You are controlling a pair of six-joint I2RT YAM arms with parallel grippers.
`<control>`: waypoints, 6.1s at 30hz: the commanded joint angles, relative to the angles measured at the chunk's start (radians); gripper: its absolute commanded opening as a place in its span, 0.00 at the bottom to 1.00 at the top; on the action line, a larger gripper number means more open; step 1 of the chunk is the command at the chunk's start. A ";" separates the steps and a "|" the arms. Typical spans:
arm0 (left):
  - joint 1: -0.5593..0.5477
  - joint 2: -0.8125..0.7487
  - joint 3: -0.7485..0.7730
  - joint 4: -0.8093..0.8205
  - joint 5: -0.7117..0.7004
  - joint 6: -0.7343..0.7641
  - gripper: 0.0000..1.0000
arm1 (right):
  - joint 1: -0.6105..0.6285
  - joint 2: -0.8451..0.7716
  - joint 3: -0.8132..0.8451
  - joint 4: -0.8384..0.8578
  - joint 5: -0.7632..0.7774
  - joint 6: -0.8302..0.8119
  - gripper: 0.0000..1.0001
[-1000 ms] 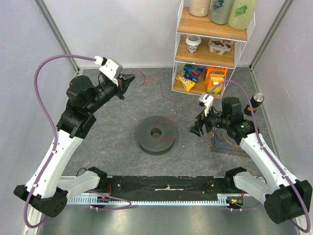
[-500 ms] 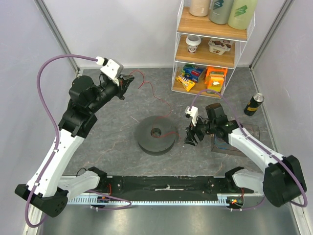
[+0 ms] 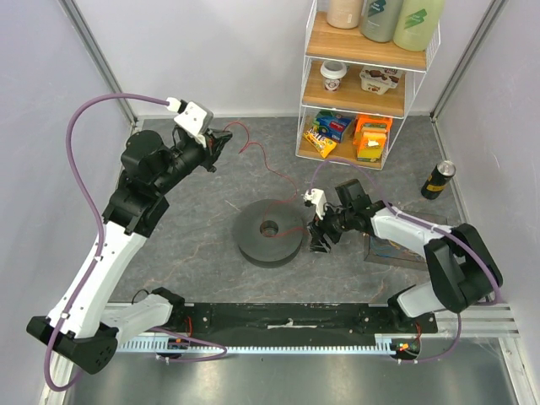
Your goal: Wrap the cables
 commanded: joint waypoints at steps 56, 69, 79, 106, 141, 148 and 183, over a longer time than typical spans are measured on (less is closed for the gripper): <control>0.748 0.144 -0.043 -0.321 -0.026 0.056 0.02 | -1.235 -0.121 0.735 -0.771 0.149 -0.553 0.00; 0.791 0.171 -0.058 -0.327 0.023 0.032 0.02 | -1.326 -0.050 0.738 -0.763 0.133 -0.589 0.00; 0.799 0.177 -0.052 -0.331 0.034 0.027 0.02 | -1.352 -0.012 0.723 -0.762 0.133 -0.607 0.00; 0.967 0.228 -0.014 -0.349 0.103 -0.053 0.02 | -1.228 0.001 0.747 -0.708 0.104 -0.412 0.00; 0.859 0.112 0.005 -0.370 0.261 -0.021 0.01 | -0.935 -0.047 0.746 -0.825 0.107 -0.448 0.02; 0.575 0.070 0.058 -0.366 0.186 0.018 0.02 | -0.878 -0.032 0.756 -0.851 0.142 -0.500 0.79; -0.139 0.202 0.192 -0.346 0.143 0.154 0.02 | 0.036 -0.056 0.756 -0.039 -0.154 0.413 0.73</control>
